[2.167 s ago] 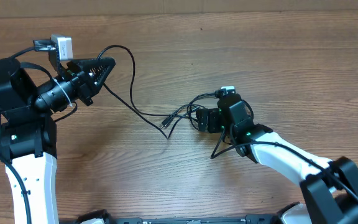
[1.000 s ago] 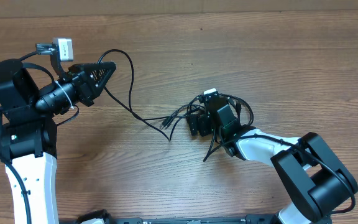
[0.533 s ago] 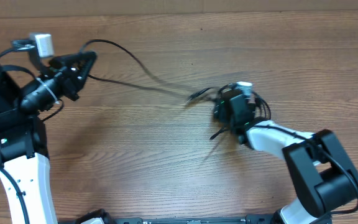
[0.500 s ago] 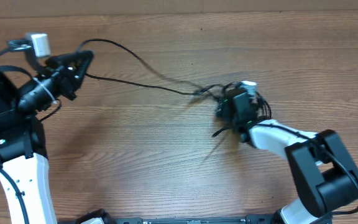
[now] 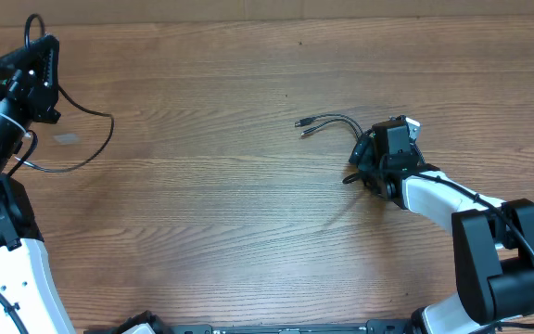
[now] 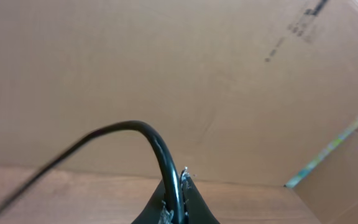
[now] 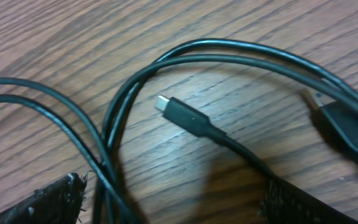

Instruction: Untangle cables

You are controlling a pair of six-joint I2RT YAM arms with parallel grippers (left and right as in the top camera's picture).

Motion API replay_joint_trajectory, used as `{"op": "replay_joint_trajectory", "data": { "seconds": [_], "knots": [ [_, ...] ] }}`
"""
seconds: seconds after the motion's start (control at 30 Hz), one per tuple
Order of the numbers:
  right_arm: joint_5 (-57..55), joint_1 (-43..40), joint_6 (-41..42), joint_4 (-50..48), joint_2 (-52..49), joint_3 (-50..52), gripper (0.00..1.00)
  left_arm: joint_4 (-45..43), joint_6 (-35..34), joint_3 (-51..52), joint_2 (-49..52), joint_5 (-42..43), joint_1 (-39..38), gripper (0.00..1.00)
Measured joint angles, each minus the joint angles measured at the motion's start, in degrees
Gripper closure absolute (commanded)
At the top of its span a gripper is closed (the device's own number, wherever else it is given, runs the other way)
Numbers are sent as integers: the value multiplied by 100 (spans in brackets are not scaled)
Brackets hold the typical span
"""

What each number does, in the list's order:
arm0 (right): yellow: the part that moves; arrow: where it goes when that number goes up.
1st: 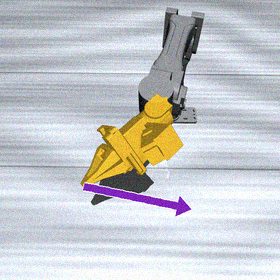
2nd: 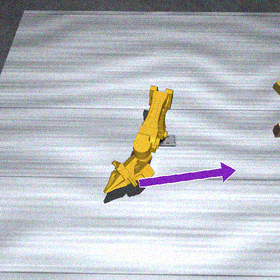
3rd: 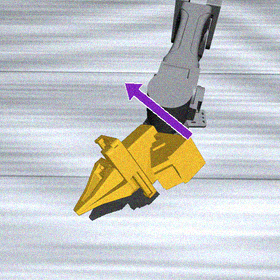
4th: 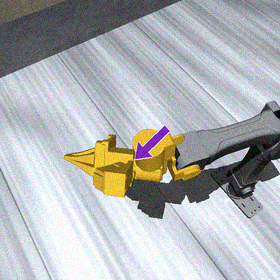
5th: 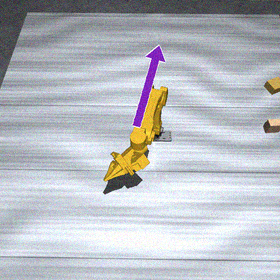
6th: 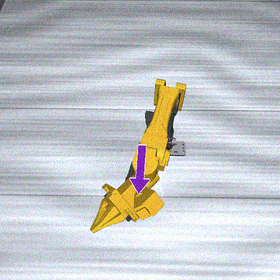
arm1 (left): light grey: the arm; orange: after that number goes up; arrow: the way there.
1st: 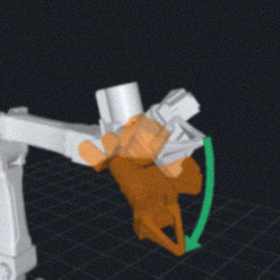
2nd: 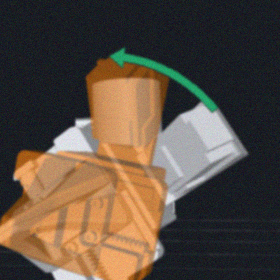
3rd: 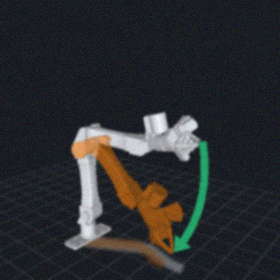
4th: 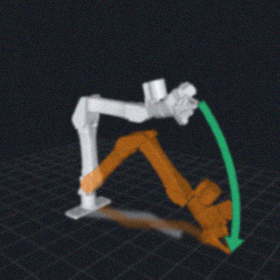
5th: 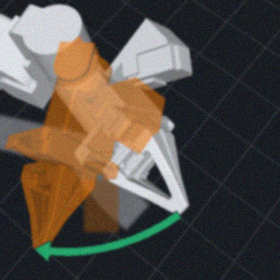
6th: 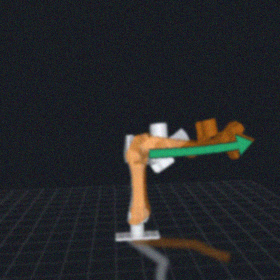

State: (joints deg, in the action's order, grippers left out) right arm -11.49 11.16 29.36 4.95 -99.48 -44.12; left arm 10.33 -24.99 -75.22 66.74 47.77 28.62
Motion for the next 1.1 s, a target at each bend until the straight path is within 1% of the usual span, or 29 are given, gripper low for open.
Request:
{"op": "replay_joint_trajectory", "data": {
  "seconds": [0.07, 0.1, 0.23, 0.4, 0.57, 0.73, 0.8, 0.83, 0.97, 1.1],
  "knots": [
    [221, -17, -2, -7, 15, -20, 5, 151, -15, -2, 61, -55, -2, 96],
    [337, -20, -4, -17, 24, -24, 0, 210, -13, -2, 105, -74, -2, 96],
    [791, -26, -11, -46, 55, -52, 0, 450, -15, -4, 391, -140, -2, 96],
    [1067, -28, -22, -22, 66, -72, 0, 758, 74, -4, 737, -229, -2, 96],
    [1165, -28, -20, -15, 66, -83, 0, 1069, 120, -4, 807, -846, -2, 96],
    [1172, -28, -20, -11, 66, -83, 0, 1113, 138, -4, 807, -1587, -2, 95],
    [1174, -28, -24, -11, 66, -83, 0, 1113, 142, -4, 807, -1860, -2, 90],
    [1174, -28, -20, -11, 66, -83, 0, 1113, 140, -4, 807, -1974, -2, 89],
    [1174, -28, -20, -13, 66, -83, 0, 1200, 149, -4, 807, -2319, -2, 96],
    [1174, -28, -22, -11, 66, -83, 0, 1248, 157, -4, 807, -2492, -2, 96]
  ]
}}
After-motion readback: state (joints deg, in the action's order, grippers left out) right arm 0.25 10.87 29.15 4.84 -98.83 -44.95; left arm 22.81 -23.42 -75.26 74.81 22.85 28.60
